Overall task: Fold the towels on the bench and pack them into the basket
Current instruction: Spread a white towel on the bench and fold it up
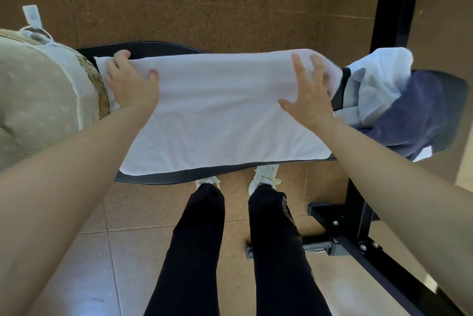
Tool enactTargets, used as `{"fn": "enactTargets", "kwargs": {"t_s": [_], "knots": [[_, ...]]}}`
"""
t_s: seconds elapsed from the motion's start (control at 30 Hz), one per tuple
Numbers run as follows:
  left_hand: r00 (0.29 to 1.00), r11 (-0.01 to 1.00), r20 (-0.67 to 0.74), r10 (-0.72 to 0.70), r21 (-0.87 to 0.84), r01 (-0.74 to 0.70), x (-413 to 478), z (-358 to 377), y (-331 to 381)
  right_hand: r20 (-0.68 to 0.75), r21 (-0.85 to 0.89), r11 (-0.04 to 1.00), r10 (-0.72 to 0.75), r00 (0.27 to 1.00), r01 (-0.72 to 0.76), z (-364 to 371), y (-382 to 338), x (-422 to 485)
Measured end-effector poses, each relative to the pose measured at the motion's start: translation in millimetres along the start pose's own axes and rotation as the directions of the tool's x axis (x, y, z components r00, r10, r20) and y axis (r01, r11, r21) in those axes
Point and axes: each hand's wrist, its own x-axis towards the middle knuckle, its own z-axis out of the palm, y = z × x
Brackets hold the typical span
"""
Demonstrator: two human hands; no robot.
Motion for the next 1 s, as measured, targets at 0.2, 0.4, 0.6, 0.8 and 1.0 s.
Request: {"fn": "enactTargets", "kwargs": {"t_s": [0.2, 0.4, 0.6, 0.8, 1.0], "knots": [[0.998, 0.993, 0.025, 0.061, 0.1, -0.063, -3.0, -1.0, 1.4, 0.273, -0.063, 0.974, 0.228, 0.934, -0.219, -5.0, 14.0, 27.0], [0.973, 0.964, 0.124, 0.195, 0.16, -0.213, -51.5, 11.6, -0.5, 0.204, 0.103, 0.935, 0.314, 0.927, -0.339, 12.9, 13.6, 4.3], [0.884, 0.9, 0.39, 0.259, 0.234, -0.368, -128.3, 32.5, 3.0, -0.028, 0.046, 0.97, 0.241, 0.97, -0.24, 27.0, 35.9, -31.3], [0.849, 0.846, 0.465, 0.251, 0.32, -0.426, -137.2, 41.8, -8.0, -0.017, 0.057, 0.976, 0.212, 0.977, -0.21, 12.7, 78.2, -16.9], [0.829, 0.857, 0.359, 0.429, 0.129, -0.499, -195.2, 63.7, 38.8, -0.104, 0.257, 0.952, 0.196, 0.975, -0.164, -26.4, 113.9, 18.4]]}}
